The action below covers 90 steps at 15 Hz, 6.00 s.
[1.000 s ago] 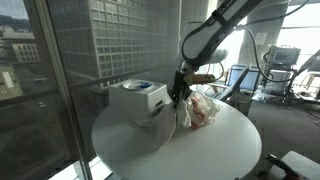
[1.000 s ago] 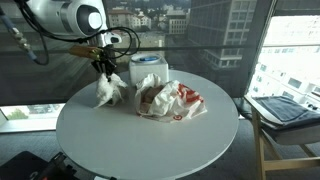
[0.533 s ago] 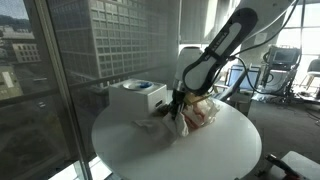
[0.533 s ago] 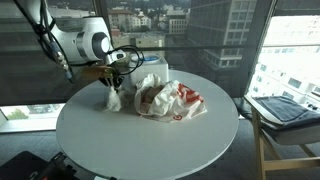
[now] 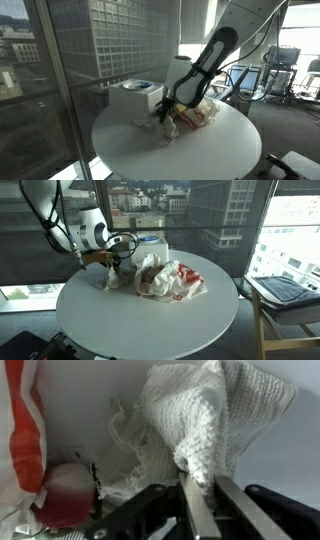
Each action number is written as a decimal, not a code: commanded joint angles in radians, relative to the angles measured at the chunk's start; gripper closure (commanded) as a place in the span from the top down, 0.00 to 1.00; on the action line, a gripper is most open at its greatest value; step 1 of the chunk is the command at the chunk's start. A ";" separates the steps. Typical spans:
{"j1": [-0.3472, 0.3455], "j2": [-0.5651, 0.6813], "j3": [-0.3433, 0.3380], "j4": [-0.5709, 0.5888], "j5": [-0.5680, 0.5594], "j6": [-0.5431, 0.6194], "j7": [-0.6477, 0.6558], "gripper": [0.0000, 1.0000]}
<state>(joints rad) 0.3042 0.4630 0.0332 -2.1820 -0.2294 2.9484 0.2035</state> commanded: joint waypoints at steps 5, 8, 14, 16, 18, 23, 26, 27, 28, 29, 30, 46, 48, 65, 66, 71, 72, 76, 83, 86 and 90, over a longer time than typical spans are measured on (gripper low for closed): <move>0.070 0.091 -0.036 0.120 0.066 -0.058 0.032 0.81; 0.132 0.095 -0.092 0.131 0.021 -0.116 0.063 0.99; 0.100 0.169 -0.051 0.149 0.024 -0.111 0.012 1.00; 0.106 0.197 -0.057 0.157 0.027 -0.087 0.022 1.00; 0.108 0.212 -0.063 0.158 0.025 -0.067 0.014 0.98; 0.104 0.178 -0.056 0.149 0.045 -0.125 0.019 0.54; 0.113 0.163 -0.070 0.150 0.048 -0.173 0.045 0.30; 0.125 0.156 -0.085 0.153 0.041 -0.205 0.064 0.23; 0.138 0.142 -0.101 0.154 0.027 -0.249 0.080 0.16; 0.141 0.128 -0.105 0.153 0.016 -0.279 0.087 0.10; 0.145 0.102 -0.112 0.146 0.001 -0.306 0.096 0.08; 0.033 -0.680 -0.030 -0.169 -0.664 -0.668 0.892 0.12; -0.037 -0.762 0.033 -0.214 -0.693 -0.719 0.973 0.12; -0.305 -0.548 0.023 -0.267 -1.082 -0.546 1.131 0.13; -0.300 -0.524 0.017 -0.250 -1.108 -0.519 1.139 0.13; -0.279 -0.405 0.018 -0.149 -1.184 -0.475 1.160 0.13; -0.280 -0.370 0.014 -0.128 -1.170 -0.471 1.145 0.13; -0.276 -0.258 0.016 -0.068 -1.168 -0.440 1.122 0.13; -0.227 -0.116 0.052 0.052 -1.146 -0.440 1.039 0.13; -0.215 -0.054 0.047 0.114 -1.159 -0.432 1.038 0.13; -0.235 0.008 0.014 0.150 -1.151 -0.433 1.055 0.13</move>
<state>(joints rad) 0.0864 0.4170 0.0741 -2.0841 -1.3764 2.5009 1.2630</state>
